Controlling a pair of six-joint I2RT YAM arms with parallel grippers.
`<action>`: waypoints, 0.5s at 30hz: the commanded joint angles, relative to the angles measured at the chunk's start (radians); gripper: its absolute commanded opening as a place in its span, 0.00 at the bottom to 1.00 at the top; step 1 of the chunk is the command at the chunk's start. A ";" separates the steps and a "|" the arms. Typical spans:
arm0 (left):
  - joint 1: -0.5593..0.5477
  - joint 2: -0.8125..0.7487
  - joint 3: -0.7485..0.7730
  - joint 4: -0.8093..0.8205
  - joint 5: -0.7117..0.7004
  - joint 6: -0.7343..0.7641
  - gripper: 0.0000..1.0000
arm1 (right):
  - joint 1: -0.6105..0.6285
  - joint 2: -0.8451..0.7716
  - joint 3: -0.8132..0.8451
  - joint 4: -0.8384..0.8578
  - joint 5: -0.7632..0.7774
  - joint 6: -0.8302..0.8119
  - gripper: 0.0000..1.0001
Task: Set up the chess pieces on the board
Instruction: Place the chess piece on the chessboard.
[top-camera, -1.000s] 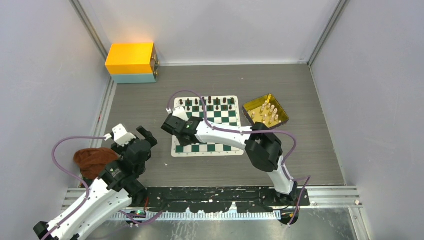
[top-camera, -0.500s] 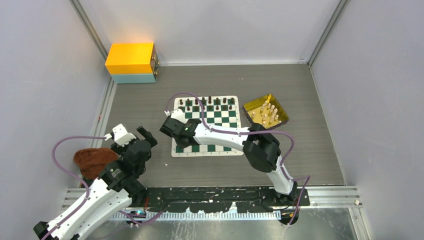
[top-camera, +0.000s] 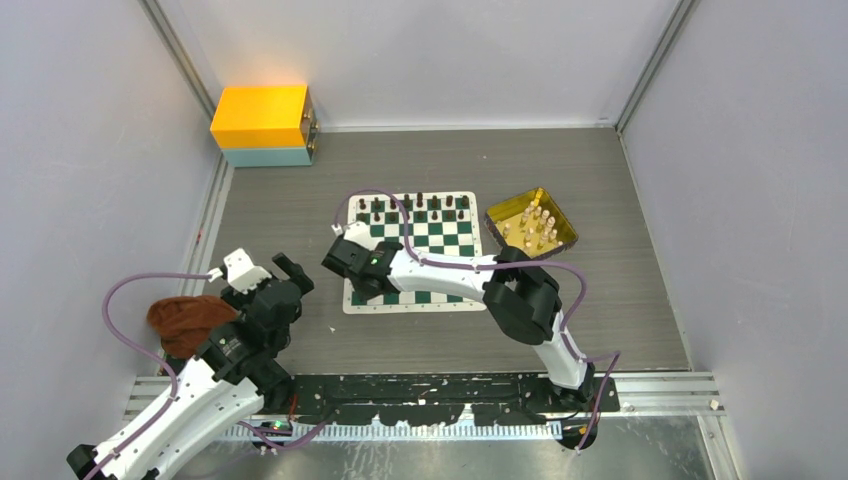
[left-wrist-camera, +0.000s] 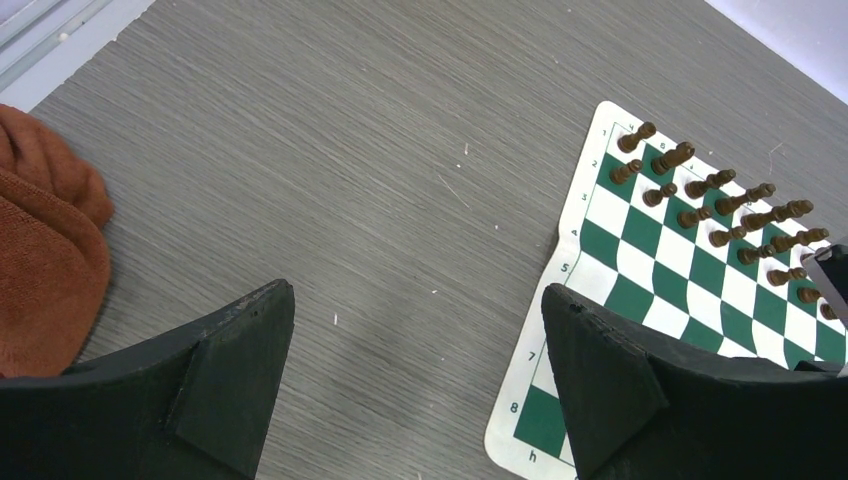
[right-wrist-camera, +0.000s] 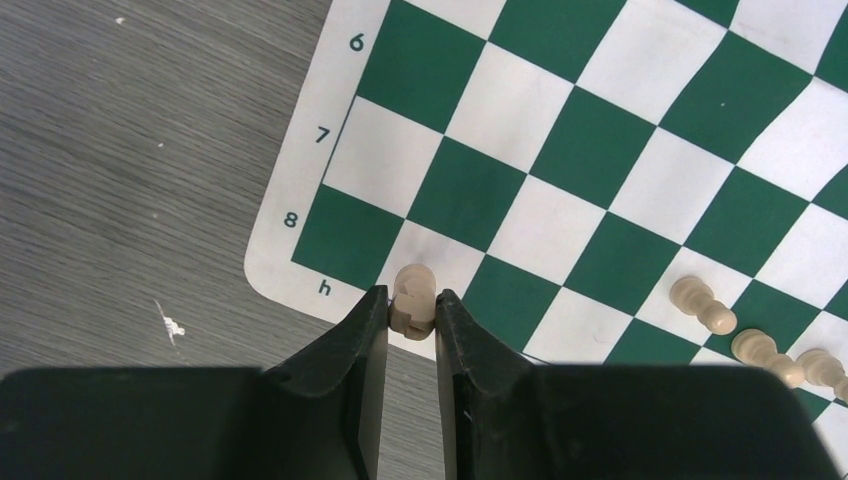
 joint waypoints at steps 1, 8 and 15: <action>0.000 -0.010 -0.001 0.007 -0.045 -0.007 0.93 | 0.003 -0.003 -0.011 0.038 0.006 0.021 0.01; 0.000 -0.007 -0.005 0.004 -0.043 -0.012 0.93 | 0.001 -0.002 -0.033 0.058 0.000 0.024 0.01; 0.000 -0.006 -0.008 0.004 -0.042 -0.010 0.95 | -0.002 0.003 -0.045 0.066 -0.006 0.028 0.05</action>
